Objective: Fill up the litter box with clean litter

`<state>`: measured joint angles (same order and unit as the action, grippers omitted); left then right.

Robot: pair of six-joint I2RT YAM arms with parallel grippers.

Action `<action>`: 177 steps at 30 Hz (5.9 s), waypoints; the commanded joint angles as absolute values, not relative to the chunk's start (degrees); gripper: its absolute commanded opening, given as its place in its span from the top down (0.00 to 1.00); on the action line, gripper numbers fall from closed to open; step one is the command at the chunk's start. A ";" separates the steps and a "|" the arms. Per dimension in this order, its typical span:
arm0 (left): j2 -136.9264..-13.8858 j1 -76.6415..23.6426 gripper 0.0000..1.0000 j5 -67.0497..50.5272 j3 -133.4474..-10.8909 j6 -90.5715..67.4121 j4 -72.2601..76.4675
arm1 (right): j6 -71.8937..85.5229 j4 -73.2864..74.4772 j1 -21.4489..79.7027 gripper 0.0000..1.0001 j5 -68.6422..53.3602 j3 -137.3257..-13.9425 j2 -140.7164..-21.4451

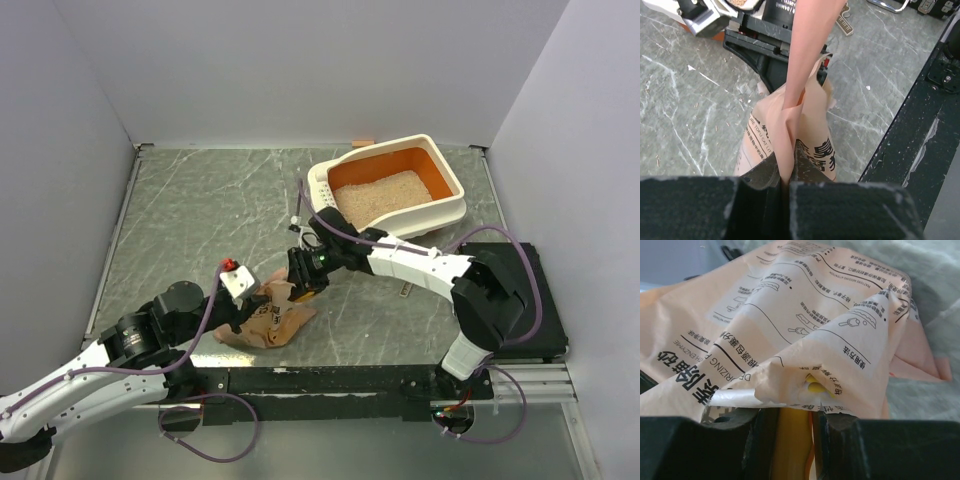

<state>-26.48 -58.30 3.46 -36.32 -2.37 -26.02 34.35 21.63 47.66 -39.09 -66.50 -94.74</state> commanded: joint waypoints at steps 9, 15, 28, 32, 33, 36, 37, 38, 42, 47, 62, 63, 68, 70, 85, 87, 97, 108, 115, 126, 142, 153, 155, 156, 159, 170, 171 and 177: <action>-26.19 -58.71 0.99 0.44 -38.50 -2.64 -16.96 | 55.45 -21.96 48.08 1.00 -48.16 -45.46 -92.82; -26.54 -58.80 0.99 0.53 -38.50 -2.72 -16.87 | 60.46 -29.26 46.41 1.00 -47.02 -38.50 -87.99; -26.98 -58.80 0.99 0.44 -38.41 -2.64 -16.96 | 63.63 -30.58 42.02 1.00 -45.00 -29.80 -72.78; -26.98 -58.89 0.99 0.79 -38.32 -2.55 -16.96 | 66.70 -34.71 41.22 1.00 -45.61 -26.55 -70.14; -26.98 -58.80 0.99 0.88 -38.32 -2.55 -16.88 | 67.23 -36.46 40.96 1.00 -45.62 -26.02 -69.70; -26.63 -58.80 0.99 1.14 -38.23 -2.55 -16.88 | 68.38 -38.14 40.43 1.00 -45.79 -23.82 -67.42; -26.63 -58.80 0.99 1.14 -38.15 -2.55 -16.88 | 68.64 -38.67 40.26 1.00 -46.05 -22.95 -66.46; -26.63 -58.80 0.99 1.14 -38.14 -2.46 -16.88 | 69.77 -39.54 39.99 1.00 -46.14 -22.33 -66.01; -26.89 -58.89 0.99 1.40 -38.06 -2.46 -16.79 | 71.37 -41.57 39.64 1.00 -45.97 -19.87 -62.67; -26.89 -58.89 0.99 2.11 -37.88 -2.46 -16.70 | 71.45 -39.20 38.94 1.00 -45.53 -17.49 -57.05; -25.66 -58.89 0.99 5.27 -37.27 -2.37 -16.00 | 70.58 -22.95 34.19 1.00 -42.45 -12.22 -35.96; -25.58 -58.89 0.99 5.45 -37.27 -2.20 -16.00 | 70.66 -21.20 34.02 1.00 -42.19 -12.04 -34.21; -25.49 -58.89 0.99 5.54 -37.18 -2.29 -15.91 | 73.73 -18.11 32.78 1.00 -39.30 -10.20 -28.49; -25.49 -58.80 0.99 5.62 -37.18 -2.28 -15.91 | 75.49 -17.15 32.87 1.00 -38.67 -9.23 -26.20; -25.66 -58.89 0.99 5.71 -37.27 -2.37 -16.08 | 86.91 -13.53 32.61 1.00 -31.91 -6.42 -17.50; -25.66 -58.89 0.99 5.63 -37.27 -2.29 -16.00 | 87.80 -12.23 32.70 1.00 -31.12 -6.24 -15.56; -25.57 -58.89 0.99 6.33 -37.00 -2.29 -15.73 | 90.44 -14.67 32.78 1.00 -28.13 -5.45 -13.70; -25.66 -58.89 0.99 7.38 -37.27 -2.46 -16.00 | 90.35 -16.54 32.70 1.00 -29.79 -8.08 -15.12; -25.84 -58.89 0.99 9.84 -37.44 -2.72 -16.43 | 87.54 -6.62 32.70 1.00 -28.04 -12.74 -10.03; -25.31 -58.80 0.99 19.43 -38.41 -4.04 -17.93 | 84.82 -0.18 32.78 1.00 -18.30 -19.24 -7.91; -23.64 -58.89 0.99 19.34 -38.50 -4.04 -17.84 | 90.70 -20.72 32.61 1.00 4.00 -15.47 -22.84; -23.82 -58.89 0.99 19.07 -38.50 -3.96 -17.93 | 86.24 -30.86 29.18 1.00 14.85 -20.38 -41.65; -23.99 -58.89 0.99 19.68 -38.50 -4.13 -18.19 | 84.39 -26.47 27.17 1.00 13.99 -24.49 -44.80; -24.08 -58.89 0.99 19.77 -38.58 -4.13 -18.19 | 81.42 -24.80 26.38 1.00 13.02 -26.09 -45.78; -24.43 -58.97 0.99 20.13 -38.85 -4.22 -18.54 | 71.60 -12.52 23.30 1.00 12.75 -35.22 -49.47; -25.05 -58.89 0.99 21.36 -39.64 -4.92 -19.60 | 42.21 16.51 14.59 1.00 6.07 -61.69 -65.56; -25.05 -58.89 0.99 21.36 -39.73 -5.01 -19.77 | 41.06 18.96 13.98 1.00 5.54 -62.83 -66.35; -24.79 -58.89 0.99 21.53 -39.99 -5.19 -20.13 | 30.16 27.04 12.66 1.00 5.45 -72.30 -71.88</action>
<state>-25.39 -58.85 18.37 -36.01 -4.25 -24.86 41.17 20.25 13.43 6.24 -63.96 -69.76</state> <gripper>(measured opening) 0.067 0.344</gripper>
